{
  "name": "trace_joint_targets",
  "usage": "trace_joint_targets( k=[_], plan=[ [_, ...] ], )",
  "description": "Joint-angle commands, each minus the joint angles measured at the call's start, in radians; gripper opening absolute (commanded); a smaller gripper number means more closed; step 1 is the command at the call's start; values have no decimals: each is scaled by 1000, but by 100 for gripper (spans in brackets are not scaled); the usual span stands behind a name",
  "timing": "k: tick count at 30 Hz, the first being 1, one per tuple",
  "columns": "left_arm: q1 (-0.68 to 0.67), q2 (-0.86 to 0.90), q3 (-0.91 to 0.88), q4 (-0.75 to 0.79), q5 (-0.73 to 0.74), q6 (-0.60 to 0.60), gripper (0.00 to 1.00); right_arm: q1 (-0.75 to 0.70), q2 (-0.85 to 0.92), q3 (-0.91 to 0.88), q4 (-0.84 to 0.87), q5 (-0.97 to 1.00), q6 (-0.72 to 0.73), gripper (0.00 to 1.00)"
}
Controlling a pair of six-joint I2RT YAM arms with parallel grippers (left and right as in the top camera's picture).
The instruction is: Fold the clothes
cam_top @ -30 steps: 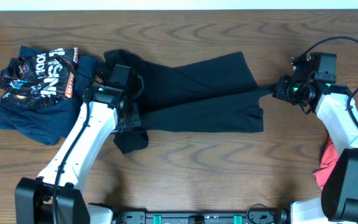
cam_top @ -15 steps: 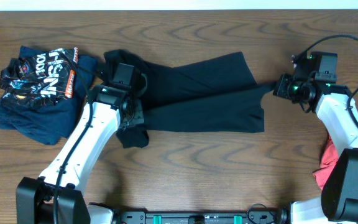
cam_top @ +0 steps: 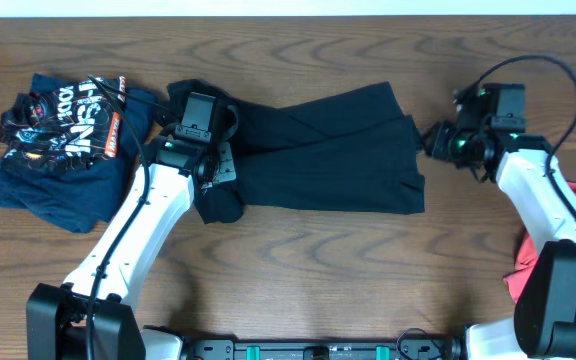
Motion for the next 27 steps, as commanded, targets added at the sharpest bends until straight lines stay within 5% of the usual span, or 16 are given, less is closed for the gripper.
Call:
trace_joint_targets(
  k=[1,27],
  plan=[
    [-1,13,-5,-9,-21,13,6,39,-19,-13,-42,4,-25,36],
    [-1,13,-5,-42,-21,13,6,155,-17,-269,164,-50,2,38]
  ],
)
